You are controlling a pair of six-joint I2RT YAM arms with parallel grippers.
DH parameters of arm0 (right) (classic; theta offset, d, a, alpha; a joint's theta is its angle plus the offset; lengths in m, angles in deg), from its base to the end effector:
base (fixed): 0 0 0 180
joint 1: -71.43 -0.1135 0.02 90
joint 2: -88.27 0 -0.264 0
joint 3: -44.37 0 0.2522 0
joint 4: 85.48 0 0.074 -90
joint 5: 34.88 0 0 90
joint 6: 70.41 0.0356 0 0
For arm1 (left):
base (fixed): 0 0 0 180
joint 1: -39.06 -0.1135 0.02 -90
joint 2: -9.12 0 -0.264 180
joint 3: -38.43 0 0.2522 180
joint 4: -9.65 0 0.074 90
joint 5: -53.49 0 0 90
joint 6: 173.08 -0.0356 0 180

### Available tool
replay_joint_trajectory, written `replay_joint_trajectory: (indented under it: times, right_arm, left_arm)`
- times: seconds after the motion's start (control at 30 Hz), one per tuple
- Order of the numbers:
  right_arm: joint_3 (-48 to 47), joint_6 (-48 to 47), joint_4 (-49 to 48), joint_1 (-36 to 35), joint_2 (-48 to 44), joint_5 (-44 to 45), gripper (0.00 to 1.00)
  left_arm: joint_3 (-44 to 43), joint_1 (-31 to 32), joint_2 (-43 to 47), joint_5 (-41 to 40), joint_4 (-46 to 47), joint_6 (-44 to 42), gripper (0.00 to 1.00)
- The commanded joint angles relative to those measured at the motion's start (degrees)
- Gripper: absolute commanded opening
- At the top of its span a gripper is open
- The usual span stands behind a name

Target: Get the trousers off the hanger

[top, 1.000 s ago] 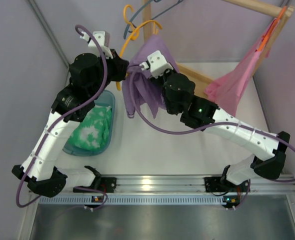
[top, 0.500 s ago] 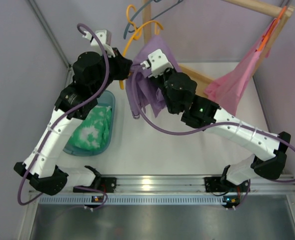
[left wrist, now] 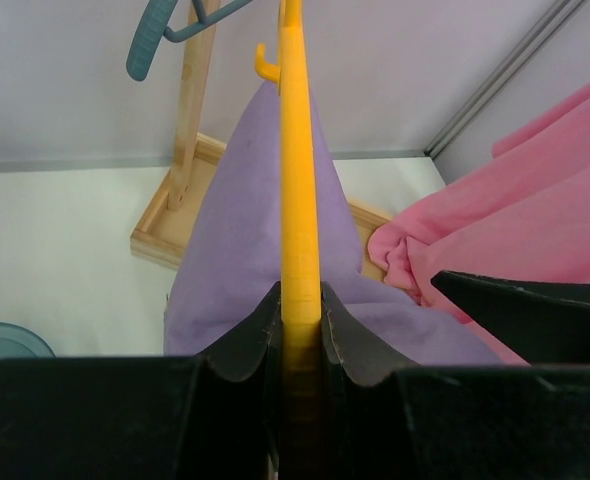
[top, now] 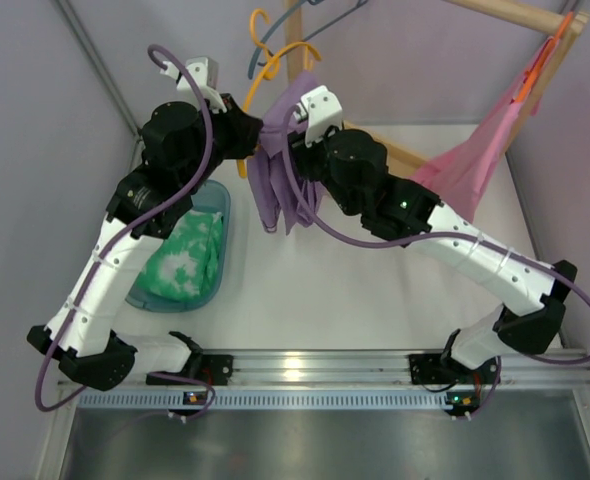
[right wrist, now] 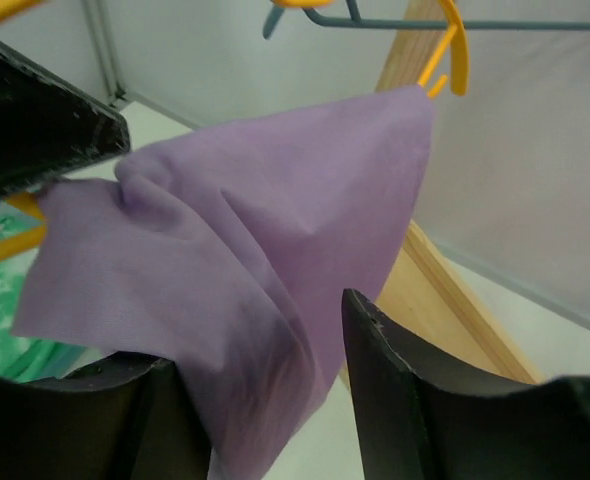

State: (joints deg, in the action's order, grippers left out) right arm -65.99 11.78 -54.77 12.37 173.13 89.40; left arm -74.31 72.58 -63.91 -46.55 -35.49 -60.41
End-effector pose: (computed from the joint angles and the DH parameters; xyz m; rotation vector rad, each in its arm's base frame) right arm 0.1853 0.2701 0.4756 -0.5017 1.5710 0.1854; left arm 0.2081 -0.1304 0.5168 0.0254 1.6986 -0.5940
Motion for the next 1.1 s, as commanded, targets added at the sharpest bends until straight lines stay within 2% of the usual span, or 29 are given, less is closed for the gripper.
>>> replay_joint_trajectory:
  times: [0.0, 0.13, 0.4, 0.5, 0.63, 0.9, 1.07]
  right_arm:
    - [-5.4, 4.6, 1.2, 0.4, 2.4, -5.5, 0.50]
    - [-7.7, 6.4, 2.6, 0.3, 4.3, -8.8, 0.71]
    - [-9.4, 6.9, 5.7, 0.2, 7.2, -9.6, 0.83]
    - [-9.7, 6.5, 5.6, 0.0, 8.0, -8.4, 0.83]
    - [-9.8, 5.3, 5.5, 0.1, 9.2, -3.6, 0.77]
    - [-9.8, 7.3, 2.9, 0.0, 11.6, -3.3, 0.74]
    - [-6.8, 6.7, 0.3, 0.0, 11.6, 2.6, 0.59]
  left_arm:
    - [-3.0, -0.2, 0.7, -0.1, 8.1, 1.1, 0.00]
    - [-2.8, -0.2, 0.6, -1.5, 8.0, 0.7, 0.00]
    - [-3.0, -0.2, 0.5, -1.9, 8.1, 0.6, 0.00]
    - [-3.0, -0.2, 0.8, -1.8, 8.1, 0.6, 0.00]
    - [-3.0, -0.1, 1.1, -1.9, 8.1, 0.6, 0.00]
    - [-3.6, -0.2, 2.0, -2.0, 8.1, 1.9, 0.00]
    - [-3.4, -0.2, 3.2, -2.3, 8.2, 3.5, 0.00]
